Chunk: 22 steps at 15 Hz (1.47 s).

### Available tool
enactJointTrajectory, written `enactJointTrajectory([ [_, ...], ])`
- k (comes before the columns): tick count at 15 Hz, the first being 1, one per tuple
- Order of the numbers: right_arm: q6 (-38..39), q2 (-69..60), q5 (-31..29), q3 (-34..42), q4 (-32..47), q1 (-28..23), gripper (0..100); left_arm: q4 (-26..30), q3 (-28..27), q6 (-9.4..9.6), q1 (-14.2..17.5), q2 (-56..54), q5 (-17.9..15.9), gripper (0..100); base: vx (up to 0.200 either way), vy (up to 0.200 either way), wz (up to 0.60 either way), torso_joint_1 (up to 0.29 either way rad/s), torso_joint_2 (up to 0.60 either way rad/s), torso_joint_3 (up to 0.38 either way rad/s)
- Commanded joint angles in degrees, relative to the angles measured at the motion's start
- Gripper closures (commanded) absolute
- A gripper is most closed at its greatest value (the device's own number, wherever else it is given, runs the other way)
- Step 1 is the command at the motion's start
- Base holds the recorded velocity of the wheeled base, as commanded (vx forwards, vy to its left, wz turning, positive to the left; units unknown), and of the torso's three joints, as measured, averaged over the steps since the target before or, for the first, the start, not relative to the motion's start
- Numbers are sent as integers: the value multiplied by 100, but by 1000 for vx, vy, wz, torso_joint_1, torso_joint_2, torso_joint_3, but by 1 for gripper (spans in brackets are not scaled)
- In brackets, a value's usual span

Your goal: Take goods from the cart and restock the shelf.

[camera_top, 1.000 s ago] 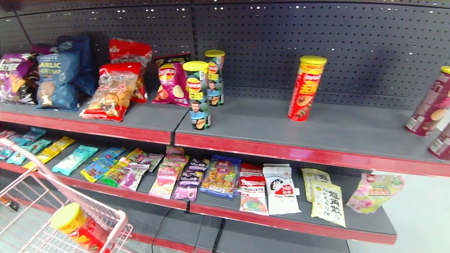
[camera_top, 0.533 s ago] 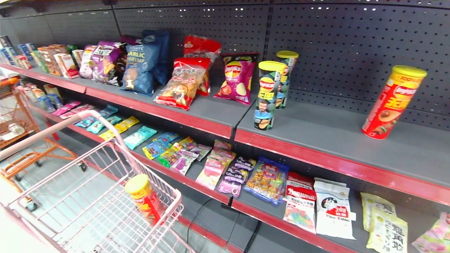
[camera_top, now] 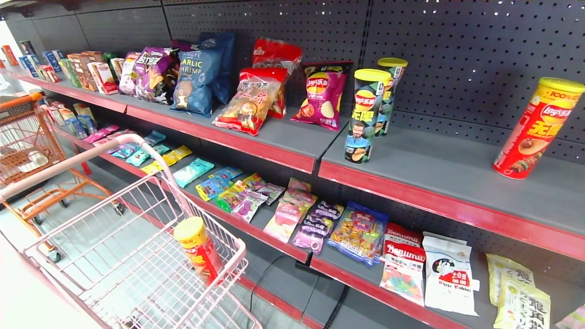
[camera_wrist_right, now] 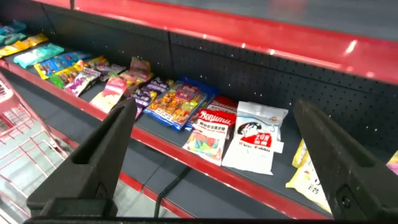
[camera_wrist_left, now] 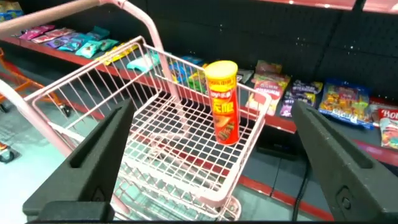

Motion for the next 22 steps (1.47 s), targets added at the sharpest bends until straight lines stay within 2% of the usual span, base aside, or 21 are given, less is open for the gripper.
enactJointTrajectory([
  [1, 1, 7, 1, 0, -1, 0, 0, 0, 2, 2, 0, -3, 5, 0, 0, 0, 0, -173, 452, 271],
  [12, -7, 7, 1, 0, -1, 0, 0, 0, -7, 28, 0, 32, 5, 0, 0, 0, 0, -179, 512, 326],
  [13, -7, 7, 1, 0, -1, 0, 0, -26, -59, 64, 0, 14, -66, 0, 0, 0, 0, -46, 159, 105],
  [14, -7, 7, 1, 0, -1, 0, 0, -18, -420, 64, -18, 164, -75, 0, 0, 0, 0, -22, 85, 71],
  [15, -7, 7, 1, 0, -1, 0, 0, 0, -2292, -499, -80, 1992, 216, 0, 0, 0, 0, -17, 56, 71],
  [16, -7, 7, 1, 0, -1, 0, 0, 0, -3074, -1105, -44, 2783, 550, 0, 0, 0, 0, 0, 0, 0],
  [17, -7, 7, 1, 0, -1, 0, 0, -44, -3689, -1510, 35, 3917, 1059, 0, 0, 0, 0, 0, 0, 0],
  [18, -16, 7, 1, 0, -1, 0, 0, -255, -3707, -1545, 131, 4453, 1077, 0, 0, 0, 0, 0, 0, 0],
  [20, -16, 7, 1, 0, -1, 0, 0, -1099, -3250, -1545, 254, 5710, 576, 0, 0, 0, 0, 0, 0, 0],
  [21, -16, 7, 1, 0, -10, 0, 0, -1503, -2907, -1545, 272, 6193, 198, 0, 0, 0, 0, 0, 0, 0],
  [22, -25, 7, 10, 0, -1, 0, 0, -1626, -2749, -1527, 272, 6351, -31, 0, 0, 0, 0, 0, 0, 0],
])
